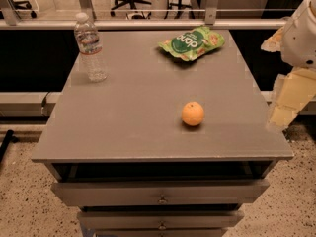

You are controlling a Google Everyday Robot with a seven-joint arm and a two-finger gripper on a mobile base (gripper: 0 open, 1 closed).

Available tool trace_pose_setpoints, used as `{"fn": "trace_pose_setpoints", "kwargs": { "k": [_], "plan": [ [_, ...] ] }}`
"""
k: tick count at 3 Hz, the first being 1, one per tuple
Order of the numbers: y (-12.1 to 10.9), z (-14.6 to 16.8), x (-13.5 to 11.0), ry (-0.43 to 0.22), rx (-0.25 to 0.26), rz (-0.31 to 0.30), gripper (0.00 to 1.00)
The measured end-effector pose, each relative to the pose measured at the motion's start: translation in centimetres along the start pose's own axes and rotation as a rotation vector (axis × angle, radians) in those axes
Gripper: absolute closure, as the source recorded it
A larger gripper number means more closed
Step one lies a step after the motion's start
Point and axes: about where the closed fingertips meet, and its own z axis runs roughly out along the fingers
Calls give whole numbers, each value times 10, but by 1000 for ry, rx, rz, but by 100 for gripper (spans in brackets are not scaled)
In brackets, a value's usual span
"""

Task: Pick water bottle

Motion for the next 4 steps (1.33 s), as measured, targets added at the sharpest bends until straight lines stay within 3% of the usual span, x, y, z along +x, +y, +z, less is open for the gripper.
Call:
{"fn": "trace_pose_setpoints", "kwargs": {
  "k": [1,2,4],
  "plan": [
    [-2,3,-6,-13,1,1,0],
    [-14,21,-41,-94,4,5,0],
    [-40,85,-164,-350,-5,-75,0]
  ]
}}
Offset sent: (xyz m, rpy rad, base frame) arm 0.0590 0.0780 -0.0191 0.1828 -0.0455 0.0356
